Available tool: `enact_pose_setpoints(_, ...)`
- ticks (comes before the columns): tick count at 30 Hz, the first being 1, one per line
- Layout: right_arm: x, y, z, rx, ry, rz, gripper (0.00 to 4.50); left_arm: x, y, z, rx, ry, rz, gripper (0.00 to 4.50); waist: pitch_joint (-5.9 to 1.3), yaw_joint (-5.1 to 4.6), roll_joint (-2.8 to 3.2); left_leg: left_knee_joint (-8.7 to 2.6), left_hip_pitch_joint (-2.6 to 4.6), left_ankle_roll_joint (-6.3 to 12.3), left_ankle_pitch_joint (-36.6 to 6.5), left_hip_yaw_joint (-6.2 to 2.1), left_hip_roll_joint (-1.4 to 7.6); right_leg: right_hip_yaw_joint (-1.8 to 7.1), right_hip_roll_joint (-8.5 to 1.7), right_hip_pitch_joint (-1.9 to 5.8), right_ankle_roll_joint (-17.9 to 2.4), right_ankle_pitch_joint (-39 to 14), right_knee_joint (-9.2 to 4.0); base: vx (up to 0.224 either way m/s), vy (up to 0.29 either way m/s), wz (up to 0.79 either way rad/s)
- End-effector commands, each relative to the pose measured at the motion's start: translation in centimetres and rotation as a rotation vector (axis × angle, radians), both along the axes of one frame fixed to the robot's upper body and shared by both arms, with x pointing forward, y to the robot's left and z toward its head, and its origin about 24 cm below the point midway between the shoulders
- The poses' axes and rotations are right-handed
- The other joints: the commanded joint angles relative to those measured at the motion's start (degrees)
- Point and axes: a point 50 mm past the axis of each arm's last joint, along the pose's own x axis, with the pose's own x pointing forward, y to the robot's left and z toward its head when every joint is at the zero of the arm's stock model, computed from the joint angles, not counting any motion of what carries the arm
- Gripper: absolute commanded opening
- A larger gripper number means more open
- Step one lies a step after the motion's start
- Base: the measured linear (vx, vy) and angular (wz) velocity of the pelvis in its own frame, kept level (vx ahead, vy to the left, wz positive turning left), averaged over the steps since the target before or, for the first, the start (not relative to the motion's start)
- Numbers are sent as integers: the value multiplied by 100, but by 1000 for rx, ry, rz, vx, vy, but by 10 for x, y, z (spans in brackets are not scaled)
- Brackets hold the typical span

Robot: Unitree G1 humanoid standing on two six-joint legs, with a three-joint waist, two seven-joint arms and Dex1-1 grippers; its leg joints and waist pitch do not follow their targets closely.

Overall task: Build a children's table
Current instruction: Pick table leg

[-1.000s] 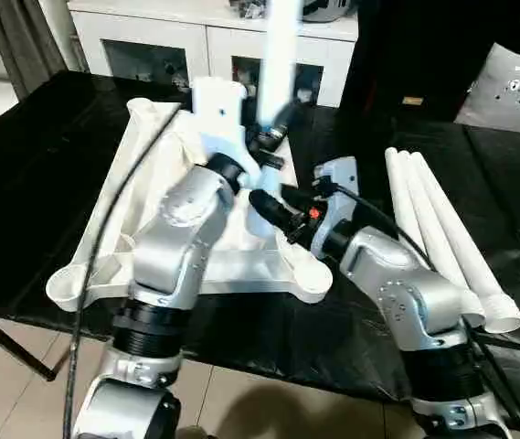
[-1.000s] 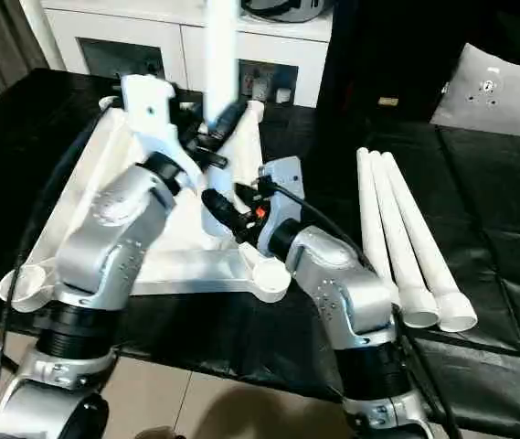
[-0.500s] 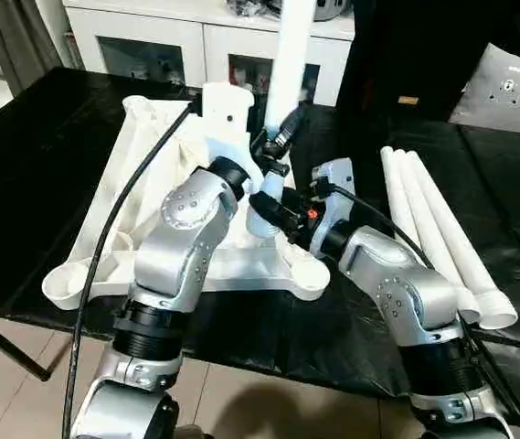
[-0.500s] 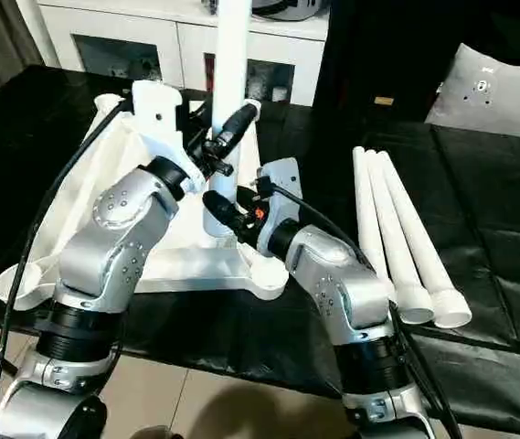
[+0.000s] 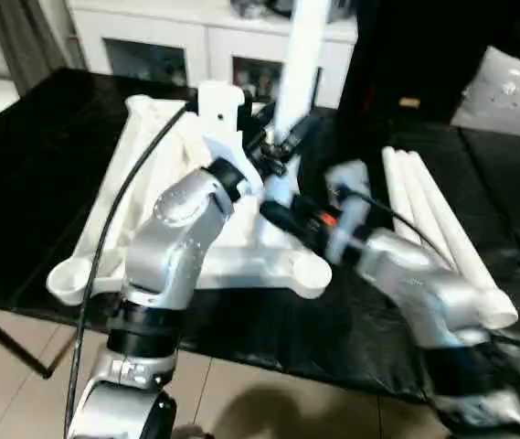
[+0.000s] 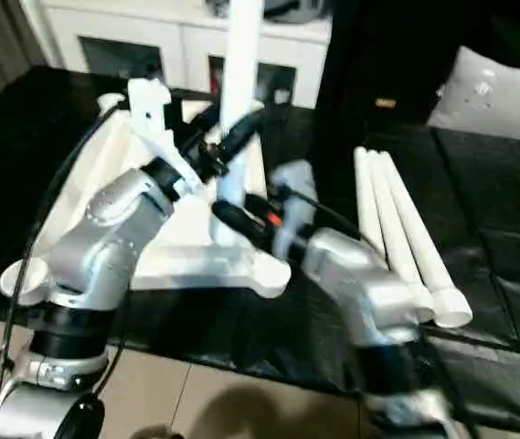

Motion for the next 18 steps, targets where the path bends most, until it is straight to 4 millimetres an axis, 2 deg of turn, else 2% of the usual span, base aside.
enact_pose_setpoints(1,-7,-2,10,34,-27,84,189,-9,-1,7,-77,-1,-133,331,-418,24,-20,-360,18,144,-443,-40,324,280,-495,380,-1285,-252,-365,0,0,0)
enact_pose_setpoints(4,-13,-2,8,41,-9,166,189,-16,0,9,-153,33,-255,331,-408,12,-42,-355,-1,239,-469,-36,308,274,-487,387,-1268,-416,-399,0,0,0)
enact_pose_setpoints(5,-16,-1,6,50,-1,195,189,-21,3,14,-238,37,-353,331,-408,14,-37,-355,4,233,-490,-34,308,271,-491,375,-1249,-578,-416,0,0,0)
enact_pose_setpoints(7,-18,-1,6,59,4,212,189,-24,6,17,-293,37,-402,331,-408,17,-51,-355,4,214,-499,-31,309,270,-480,369,-1260,-679,-425,0,0,0)
enact_pose_setpoints(8,-18,-1,6,60,4,218,189,-23,7,18,-301,36,-410,331,-412,20,-33,-358,17,211,-494,-38,316,263,-473,359,-1243,-703,-424,0,0,0)
enact_pose_setpoints(9,-18,-1,6,61,4,218,189,-23,7,18,-302,36,-411,331,-409,14,-32,-361,16,212,-505,-38,320,264,-468,354,-1232,-709,-427,0,0,0)
enact_pose_setpoints(10,-20,0,5,55,5,236,189,-22,7,15,-278,42,-407,313,-402,17,19,-368,22,192,-569,-46,325,263,-468,346,-1202,-780,-435,0,0,0)
enact_pose_setpoints(11,-22,1,5,53,7,251,189,-20,7,11,-254,48,-403,303,-406,7,-7,-376,23,185,-600,-47,326,265,-457,355,-1112,-827,-454,0,0,0)
enact_pose_setpoints(12,-23,1,5,53,8,265,189,-19,7,8,-236,61,-408,295,-405,7,-8,-381,30,180,-598,-46,333,270,-458,352,-1087,-827,-454,0,0,0)
enact_pose_setpoints(13,-24,1,5,56,9,273,189,-18,7,5,-219,75,-406,295,-403,9,22,-383,39,167,-623,-45,328,272,-450,338,-1048,-839,-466,0,0,0)
enact_pose_setpoints(14,-25,0,6,58,9,278,188,-18,7,3,-214,84,-408,292,-409,15,8,-387,32,146,-626,-50,329,272,-462,358,-1024,-849,-459,0,0,0)
enact_pose_setpoints(16,-25,0,6,55,9,278,188,-12,6,-6,-148,104,-359,257,-409,18,11,-393,33,126,-630,-60,326,272,-458,352,-952,-885,-480,0,0,0)
enact_pose_setpoints(18,-25,-1,6,54,10,278,188,-11,6,-9,-119,98,-343,253,-417,20,12,-396,29,103,-582,-62,335,274,-466,357,-945,-823,-463,0,0,0)
